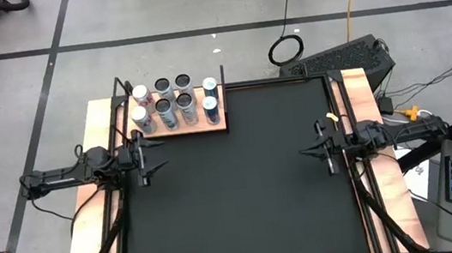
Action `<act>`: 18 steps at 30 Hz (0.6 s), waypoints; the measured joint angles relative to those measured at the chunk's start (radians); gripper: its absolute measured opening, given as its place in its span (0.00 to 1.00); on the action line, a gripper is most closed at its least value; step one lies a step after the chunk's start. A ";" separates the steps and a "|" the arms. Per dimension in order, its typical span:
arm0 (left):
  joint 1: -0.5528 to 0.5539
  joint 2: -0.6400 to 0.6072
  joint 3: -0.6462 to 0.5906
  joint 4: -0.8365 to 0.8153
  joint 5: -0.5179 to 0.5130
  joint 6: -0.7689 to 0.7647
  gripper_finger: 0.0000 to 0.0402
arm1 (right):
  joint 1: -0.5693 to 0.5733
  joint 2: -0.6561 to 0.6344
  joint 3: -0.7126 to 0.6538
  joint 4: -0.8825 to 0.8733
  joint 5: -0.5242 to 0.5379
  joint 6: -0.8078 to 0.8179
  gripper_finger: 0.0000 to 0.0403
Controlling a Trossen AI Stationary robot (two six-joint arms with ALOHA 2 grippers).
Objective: Place canned beverage on shelf
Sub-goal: Return to Home Position
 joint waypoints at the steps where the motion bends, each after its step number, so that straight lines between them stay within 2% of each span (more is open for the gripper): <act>1: 0.000 0.000 0.000 0.000 0.000 0.000 0.71 | -0.011 0.000 0.000 0.000 0.000 0.000 0.00; 8: 0.000 0.000 0.000 0.000 0.000 0.000 0.71 | -0.074 0.000 0.000 -0.001 0.000 0.000 0.00; 18: 0.000 0.000 0.000 0.000 0.000 0.000 0.71 | -0.082 0.000 0.000 0.002 0.000 0.000 0.00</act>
